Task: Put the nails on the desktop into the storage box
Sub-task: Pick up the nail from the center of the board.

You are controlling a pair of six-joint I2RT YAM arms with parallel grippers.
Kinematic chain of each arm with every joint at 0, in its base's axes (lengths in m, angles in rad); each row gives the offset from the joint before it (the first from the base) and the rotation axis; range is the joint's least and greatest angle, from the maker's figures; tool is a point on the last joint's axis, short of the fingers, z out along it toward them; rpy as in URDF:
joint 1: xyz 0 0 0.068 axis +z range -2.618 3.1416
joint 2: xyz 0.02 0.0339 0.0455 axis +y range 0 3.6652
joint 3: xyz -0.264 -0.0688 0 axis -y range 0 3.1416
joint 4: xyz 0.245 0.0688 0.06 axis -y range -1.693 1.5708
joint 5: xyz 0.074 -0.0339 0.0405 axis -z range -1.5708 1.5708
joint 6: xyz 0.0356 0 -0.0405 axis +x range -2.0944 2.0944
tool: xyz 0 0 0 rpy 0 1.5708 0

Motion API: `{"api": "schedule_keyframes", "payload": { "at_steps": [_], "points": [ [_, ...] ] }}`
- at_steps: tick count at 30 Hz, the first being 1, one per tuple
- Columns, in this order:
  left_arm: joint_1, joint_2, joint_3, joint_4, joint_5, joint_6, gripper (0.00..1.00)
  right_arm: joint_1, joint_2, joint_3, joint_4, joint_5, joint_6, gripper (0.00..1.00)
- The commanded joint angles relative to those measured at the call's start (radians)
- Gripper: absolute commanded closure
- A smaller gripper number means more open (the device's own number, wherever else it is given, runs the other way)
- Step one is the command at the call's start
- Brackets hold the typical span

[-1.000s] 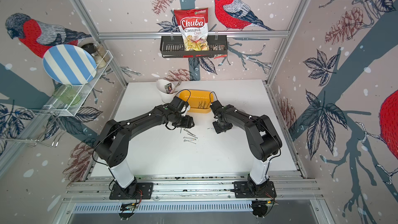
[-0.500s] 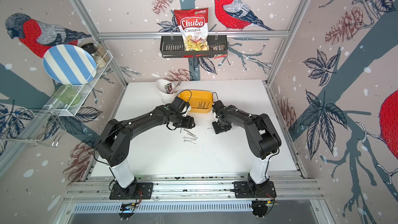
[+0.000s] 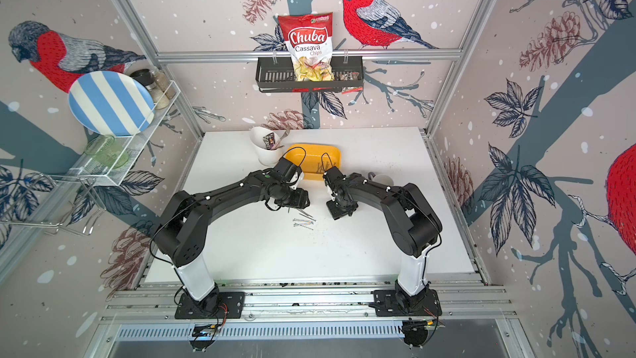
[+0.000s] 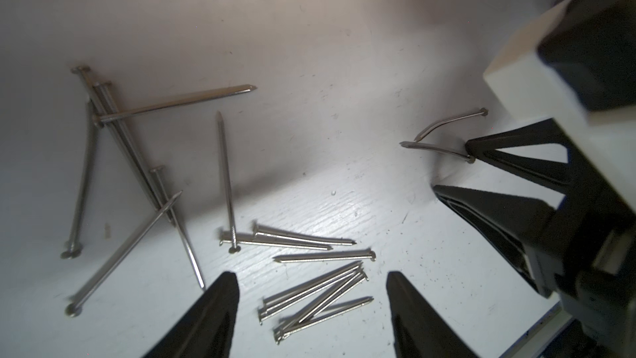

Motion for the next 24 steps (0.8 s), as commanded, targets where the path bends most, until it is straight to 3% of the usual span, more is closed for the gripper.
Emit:
{"api": "schedule_keyframes", "payload": {
  "at_steps": [1, 7, 17, 20, 24],
  "points": [
    [-0.001, -0.017, -0.014, 0.002, -0.014, 0.018, 0.29, 0.05, 0.041, -0.005, -0.077, -0.035, 0.043, 0.52],
    [0.0, -0.036, -0.042, 0.008, -0.03, 0.021, 0.29, 0.095, 0.066, 0.012, -0.079, -0.004, 0.061, 0.55],
    [0.015, -0.057, -0.054, -0.002, -0.052, 0.032, 0.29, 0.066, 0.095, 0.045, -0.058, 0.015, 0.081, 0.58],
    [0.02, -0.068, -0.059, -0.001, -0.061, 0.028, 0.28, 0.066, 0.106, 0.042, -0.055, 0.007, 0.084, 0.7],
    [0.028, -0.073, -0.067, 0.0, -0.061, 0.028, 0.28, 0.062, 0.115, 0.034, -0.052, 0.004, 0.087, 0.78]
  ]
}}
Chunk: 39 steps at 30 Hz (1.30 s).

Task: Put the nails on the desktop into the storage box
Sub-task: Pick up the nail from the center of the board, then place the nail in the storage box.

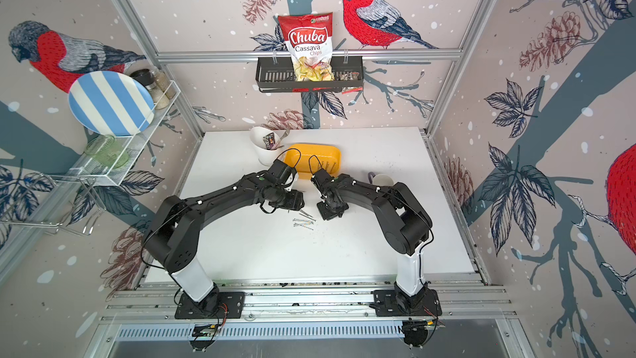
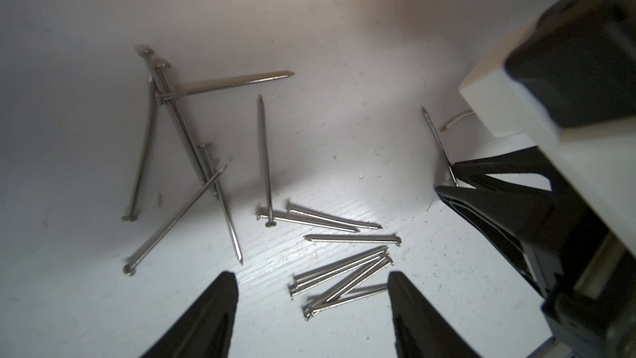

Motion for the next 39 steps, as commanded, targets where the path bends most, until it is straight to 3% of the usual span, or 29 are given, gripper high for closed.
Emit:
{"api": "schedule_keyframes", "payload": {
  "at_steps": [1, 12, 24, 29, 39],
  "points": [
    [0.008, -0.008, -0.006, -0.001, -0.011, 0.011, 0.28, -0.002, 0.053, -0.031, -0.036, -0.01, 0.012, 0.8],
    [0.025, -0.009, -0.016, 0.006, 0.004, 0.01, 0.28, 0.0, 0.041, 0.023, -0.07, -0.009, -0.003, 1.0],
    [0.111, -0.144, -0.042, 0.089, 0.063, -0.047, 0.27, -0.087, -0.071, 0.216, -0.143, -0.12, 0.006, 1.0],
    [0.141, -0.204, -0.062, 0.144, 0.085, -0.073, 0.26, -0.142, -0.103, 0.324, -0.152, -0.223, 0.05, 1.0],
    [0.169, -0.213, -0.079, 0.153, 0.085, -0.087, 0.26, -0.276, -0.001, 0.522, -0.118, -0.306, 0.187, 1.0]
  ]
}}
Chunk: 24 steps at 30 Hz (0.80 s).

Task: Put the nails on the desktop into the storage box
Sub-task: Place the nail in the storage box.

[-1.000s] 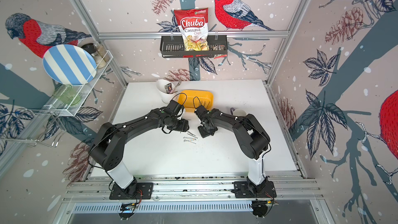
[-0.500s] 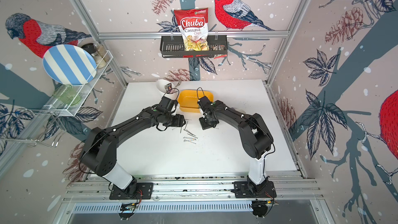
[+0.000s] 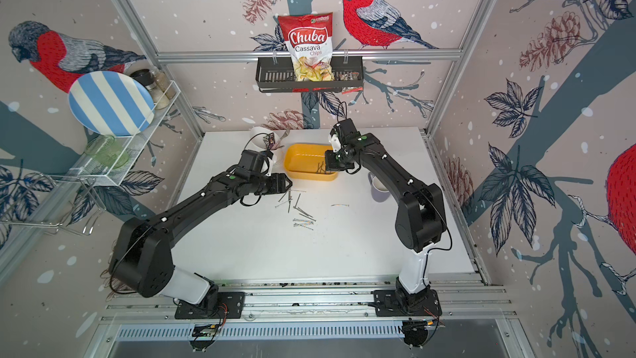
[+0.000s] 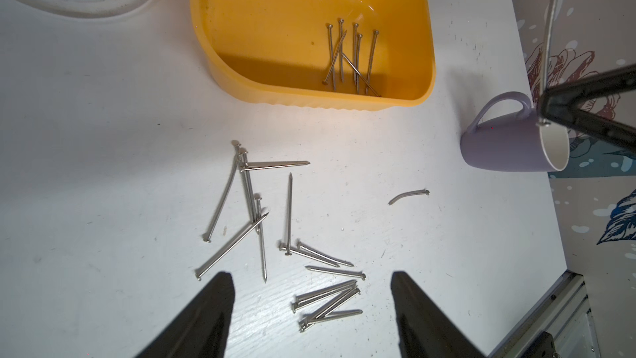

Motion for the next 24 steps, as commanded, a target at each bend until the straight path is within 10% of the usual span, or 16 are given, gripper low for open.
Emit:
{"api": "schedule_keyframes", "payload": {
  "at_steps": [1, 24],
  "points": [
    [0.008, 0.002, -0.002, 0.017, 0.003, -0.007, 0.26, -0.028, 0.065, 0.052, 0.007, -0.011, 0.08, 1.0],
    [0.014, 0.051, 0.031, -0.054, -0.035, 0.029, 0.25, -0.045, 0.503, 0.372, -0.017, -0.036, 0.183, 1.0]
  ]
}}
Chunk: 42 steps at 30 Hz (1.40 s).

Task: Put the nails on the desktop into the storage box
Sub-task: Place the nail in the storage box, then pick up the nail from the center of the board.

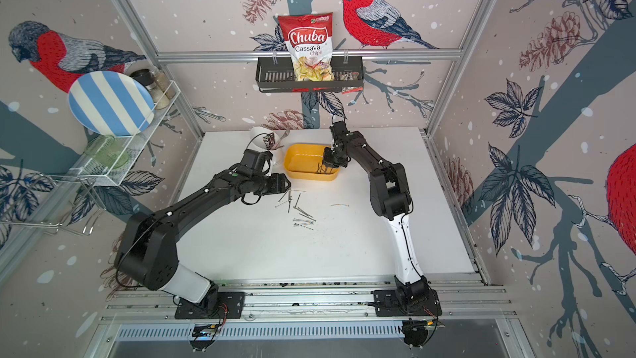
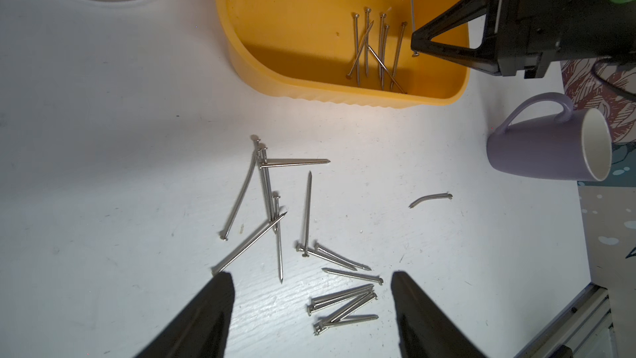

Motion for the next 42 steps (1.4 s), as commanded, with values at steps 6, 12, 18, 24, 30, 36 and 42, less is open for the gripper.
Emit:
{"api": "schedule_keyframes", "payload": {
  "at_steps": [6, 12, 18, 24, 30, 36, 42],
  "points": [
    [0.009, 0.012, 0.005, -0.015, -0.01, 0.029, 0.25, 0.002, 0.066, 0.064, -0.043, -0.037, 0.027, 0.94],
    [0.013, 0.037, 0.028, -0.016, -0.002, 0.036, 0.25, 0.002, 0.065, 0.074, -0.047, -0.049, 0.033, 0.79],
    [0.015, 0.055, 0.054, -0.019, 0.009, 0.049, 0.25, 0.004, 0.015, 0.076, -0.056, -0.045, 0.027, 0.77],
    [0.015, 0.055, 0.07, -0.008, 0.026, 0.046, 0.25, 0.03, -0.135, 0.039, -0.003, -0.001, -0.028, 0.76],
    [0.015, 0.04, 0.045, 0.039, 0.068, 0.046, 0.25, 0.048, -0.308, -0.123, -0.031, 0.029, -0.245, 0.73],
    [0.015, 0.041, -0.026, 0.094, 0.124, 0.031, 0.25, 0.027, -0.528, -0.461, -0.022, 0.102, -0.456, 0.68],
    [0.008, 0.045, -0.071, 0.119, 0.154, 0.03, 0.25, 0.085, -0.614, -0.652, 0.034, 0.187, -0.551, 0.58]
  ]
}}
